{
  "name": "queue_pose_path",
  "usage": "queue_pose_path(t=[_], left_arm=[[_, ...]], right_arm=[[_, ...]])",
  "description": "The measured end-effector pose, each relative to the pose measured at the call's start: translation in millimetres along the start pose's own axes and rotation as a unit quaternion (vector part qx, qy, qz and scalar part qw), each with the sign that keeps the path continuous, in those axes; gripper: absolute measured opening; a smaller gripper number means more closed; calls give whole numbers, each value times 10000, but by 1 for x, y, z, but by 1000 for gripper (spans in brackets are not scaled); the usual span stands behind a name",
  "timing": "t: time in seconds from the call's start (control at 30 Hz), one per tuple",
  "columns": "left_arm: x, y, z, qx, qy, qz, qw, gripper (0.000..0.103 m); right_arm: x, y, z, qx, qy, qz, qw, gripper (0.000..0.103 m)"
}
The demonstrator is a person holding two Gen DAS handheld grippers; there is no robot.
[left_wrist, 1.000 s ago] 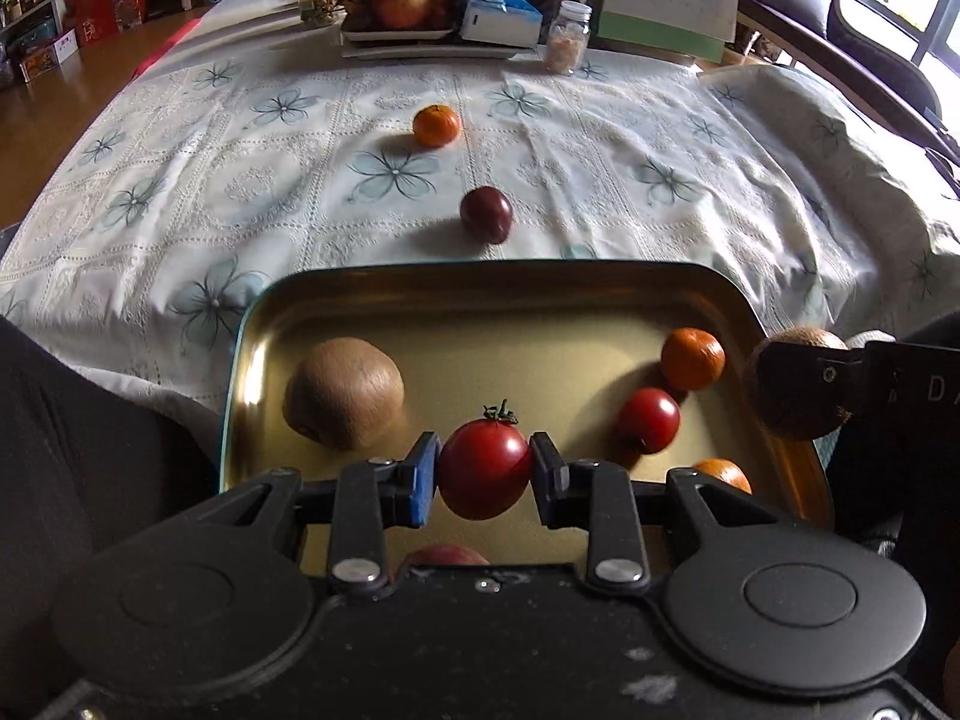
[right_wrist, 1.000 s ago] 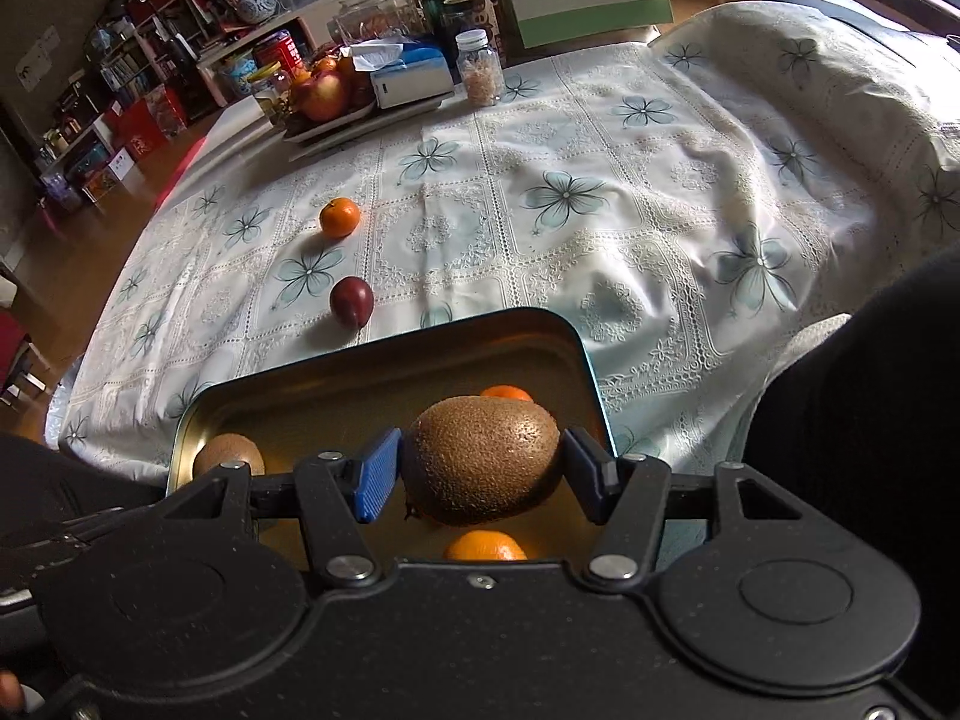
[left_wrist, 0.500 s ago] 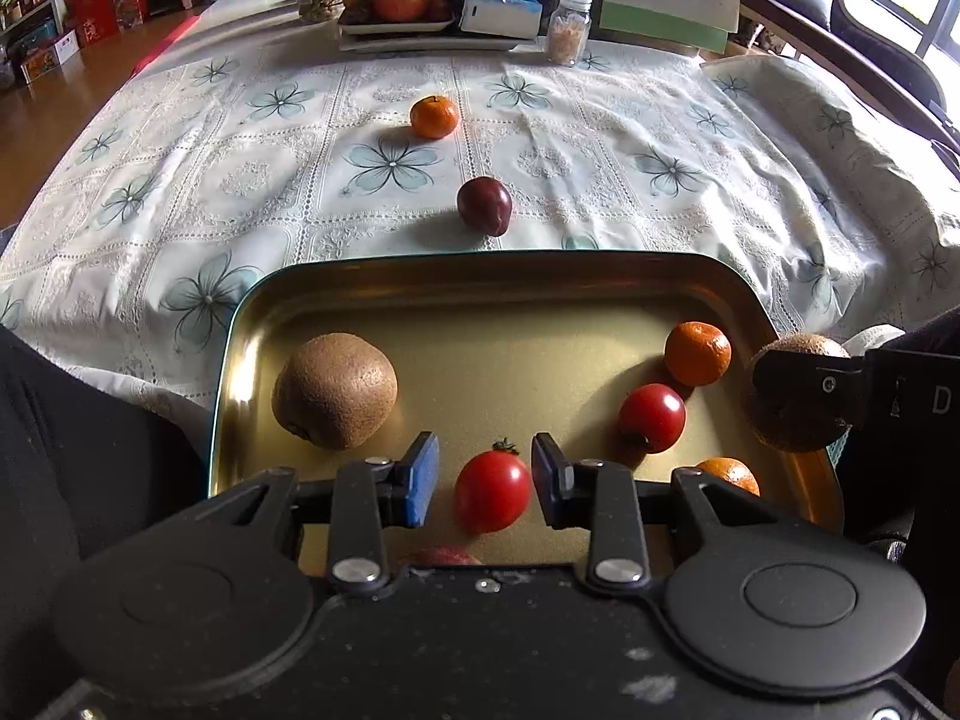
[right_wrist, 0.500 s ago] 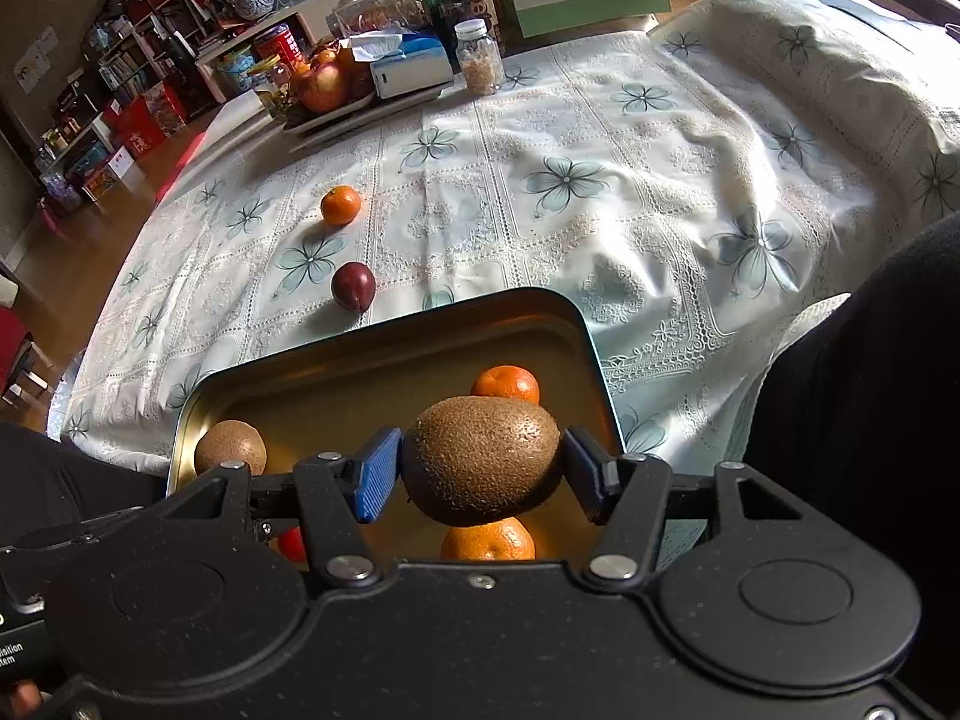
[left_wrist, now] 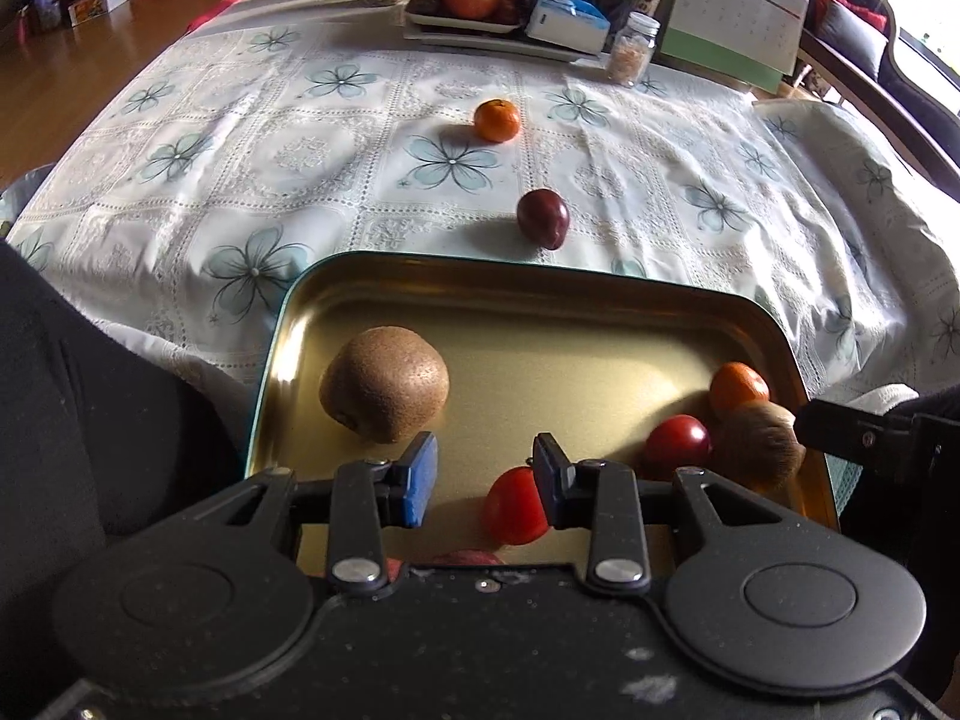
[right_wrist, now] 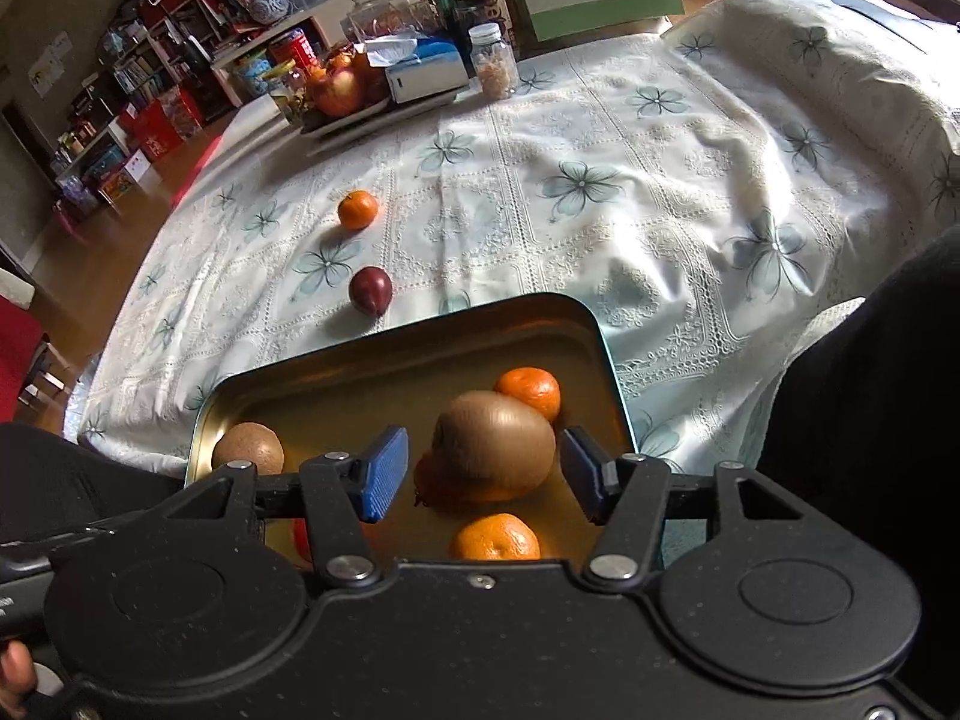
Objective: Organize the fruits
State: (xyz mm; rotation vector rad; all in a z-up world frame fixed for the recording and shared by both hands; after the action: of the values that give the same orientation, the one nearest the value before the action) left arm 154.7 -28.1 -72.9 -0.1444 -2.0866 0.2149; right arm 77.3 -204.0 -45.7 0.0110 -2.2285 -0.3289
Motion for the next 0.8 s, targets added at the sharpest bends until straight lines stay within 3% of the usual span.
queue_pose_path(t=[0.47,0.8], left_arm=[[13,16,24,298,198,-52,9993,35],[28,16,45,291,219,108,9993,35]], right_arm=[[3,-31,22,-607,413,51,9973,61],[16,-18,46,-108,582,-316,9977,59]])
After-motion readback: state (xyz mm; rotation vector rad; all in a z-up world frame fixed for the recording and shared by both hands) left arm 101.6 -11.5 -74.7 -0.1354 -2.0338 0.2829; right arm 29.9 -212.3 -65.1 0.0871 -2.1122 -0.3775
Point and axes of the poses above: each gripper's, at about its wrist camera, not at the fingertips, and x roughly against the way its jaws point, y to its left, z to its underside, the point moved 9 cm from there along -x, roughly the way its jaws point, and after that the axes turned 6 degrees about x, right-handed, at the moved point
